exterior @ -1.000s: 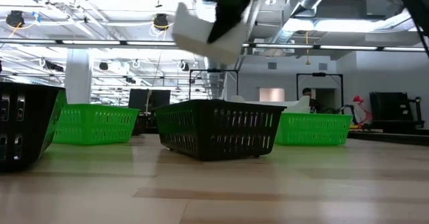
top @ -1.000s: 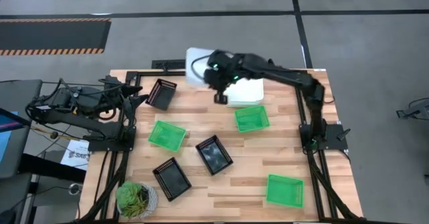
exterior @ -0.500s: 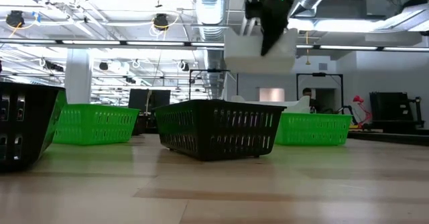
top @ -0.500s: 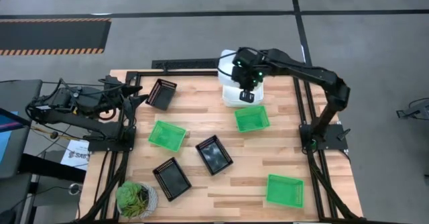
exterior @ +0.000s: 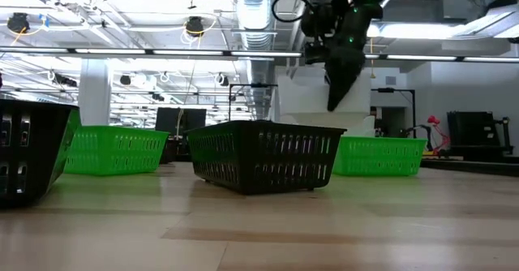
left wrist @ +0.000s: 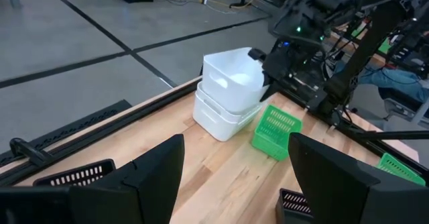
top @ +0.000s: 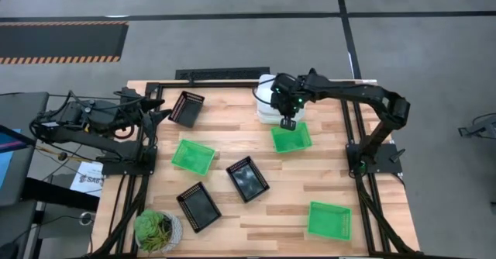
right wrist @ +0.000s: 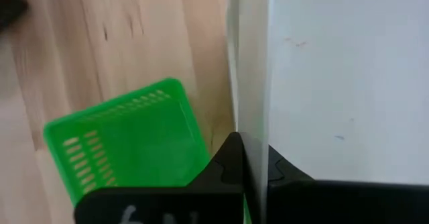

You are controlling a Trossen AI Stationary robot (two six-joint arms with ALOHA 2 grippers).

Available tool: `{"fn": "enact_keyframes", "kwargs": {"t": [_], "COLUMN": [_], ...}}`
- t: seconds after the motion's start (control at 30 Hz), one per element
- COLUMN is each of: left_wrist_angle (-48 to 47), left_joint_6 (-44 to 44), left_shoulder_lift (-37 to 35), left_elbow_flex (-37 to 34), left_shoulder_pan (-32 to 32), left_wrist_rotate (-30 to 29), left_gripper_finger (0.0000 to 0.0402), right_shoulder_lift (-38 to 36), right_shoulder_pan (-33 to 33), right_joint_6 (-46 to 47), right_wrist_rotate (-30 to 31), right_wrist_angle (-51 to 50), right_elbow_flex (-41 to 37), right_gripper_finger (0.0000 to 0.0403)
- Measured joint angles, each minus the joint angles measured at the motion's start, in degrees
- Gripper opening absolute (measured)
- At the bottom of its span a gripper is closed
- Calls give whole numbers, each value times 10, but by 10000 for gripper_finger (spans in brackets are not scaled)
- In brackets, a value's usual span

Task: Stack baskets by color
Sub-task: Stack the white bin on the white bin

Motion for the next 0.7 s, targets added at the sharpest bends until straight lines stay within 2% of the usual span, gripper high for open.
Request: {"fn": "enact_keyframes", "kwargs": {"t": [0.2,0.7], "left_wrist_angle": [0,0], "left_joint_6": [-2,1], "left_shoulder_lift": [0,0], "left_elbow_flex": [0,0], "left_shoulder_pan": [0,0], "left_wrist_rotate": [0,1], "left_gripper_finger": [256,256], "right_shoulder_lift": [0,18], "right_shoulder_pan": [-9,-24], "right_joint_6": [-21,-78], "right_wrist_rotate": [-1,-10], "right_wrist_angle": [28,31], "right_elbow_flex": [-27,-27], "right_gripper_finger": [16,28]}}
